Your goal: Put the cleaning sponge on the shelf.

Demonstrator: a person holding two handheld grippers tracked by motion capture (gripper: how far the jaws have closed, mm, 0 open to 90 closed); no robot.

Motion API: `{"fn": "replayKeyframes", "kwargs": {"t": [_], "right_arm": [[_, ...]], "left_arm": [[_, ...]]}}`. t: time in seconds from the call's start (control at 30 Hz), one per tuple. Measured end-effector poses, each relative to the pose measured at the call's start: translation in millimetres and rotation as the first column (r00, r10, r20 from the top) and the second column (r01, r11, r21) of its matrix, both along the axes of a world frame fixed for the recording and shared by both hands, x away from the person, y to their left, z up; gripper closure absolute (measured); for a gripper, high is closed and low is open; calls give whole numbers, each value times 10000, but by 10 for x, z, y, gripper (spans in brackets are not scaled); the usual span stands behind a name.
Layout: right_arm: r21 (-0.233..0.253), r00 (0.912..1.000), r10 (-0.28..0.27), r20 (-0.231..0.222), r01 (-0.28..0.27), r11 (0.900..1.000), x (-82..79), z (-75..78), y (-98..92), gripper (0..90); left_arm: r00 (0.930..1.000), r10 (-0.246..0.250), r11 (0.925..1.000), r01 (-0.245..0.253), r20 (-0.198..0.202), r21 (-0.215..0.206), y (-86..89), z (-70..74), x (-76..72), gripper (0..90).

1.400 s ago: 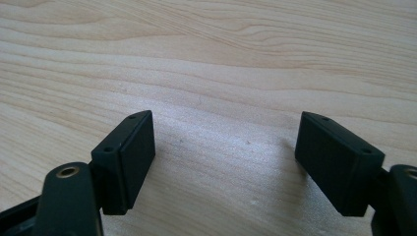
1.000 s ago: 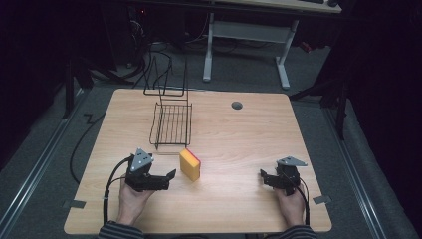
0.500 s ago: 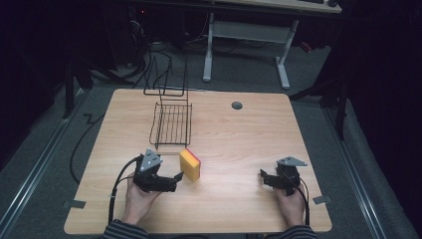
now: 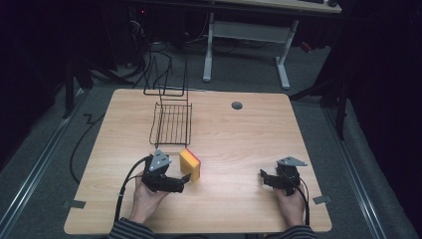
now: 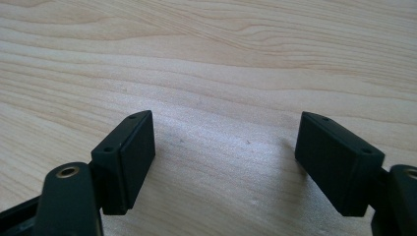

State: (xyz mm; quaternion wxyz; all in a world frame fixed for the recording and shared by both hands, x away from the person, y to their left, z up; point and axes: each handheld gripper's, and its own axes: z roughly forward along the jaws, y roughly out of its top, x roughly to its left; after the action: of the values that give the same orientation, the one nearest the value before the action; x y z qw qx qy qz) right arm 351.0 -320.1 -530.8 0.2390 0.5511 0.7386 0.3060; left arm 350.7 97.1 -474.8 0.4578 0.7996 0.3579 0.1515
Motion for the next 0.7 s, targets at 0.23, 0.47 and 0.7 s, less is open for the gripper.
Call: {"fn": "replayKeyframes", "kwargs": {"t": [0.23,0.47,0.7], "right_arm": [[1,10000,3,0,-3,10000,0,0,0,233],[0,10000,3,0,-3,10000,0,0,0,233],[1,10000,4,-1,-4,10000,0,0,0,233]], "left_arm": [[9999,-88,9998,87,48,176,-69,-30,15,0],[9997,-234,9996,233,69,165,-125,-53,41,0],[9999,-140,9996,141,-47,264,-140,-96,101,0]]}}
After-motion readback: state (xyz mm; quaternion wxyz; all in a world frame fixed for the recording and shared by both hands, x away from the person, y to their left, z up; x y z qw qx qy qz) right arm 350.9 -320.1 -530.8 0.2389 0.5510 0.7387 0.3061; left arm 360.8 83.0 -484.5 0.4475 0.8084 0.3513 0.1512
